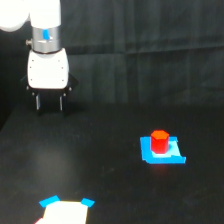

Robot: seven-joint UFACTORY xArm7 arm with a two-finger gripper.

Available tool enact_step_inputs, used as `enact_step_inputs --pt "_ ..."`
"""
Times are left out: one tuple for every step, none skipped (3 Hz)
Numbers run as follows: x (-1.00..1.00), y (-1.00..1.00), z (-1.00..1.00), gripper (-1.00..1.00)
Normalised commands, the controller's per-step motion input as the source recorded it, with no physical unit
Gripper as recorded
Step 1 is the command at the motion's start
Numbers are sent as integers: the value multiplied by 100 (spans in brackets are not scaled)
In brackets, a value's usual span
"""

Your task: Pick up the red object from the table

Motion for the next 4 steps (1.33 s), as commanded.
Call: enact_step_inputs --pt "100 0 -25 100" --pt "100 -37 -33 100" --pt "100 -10 -44 89" --pt "100 -40 6 75"
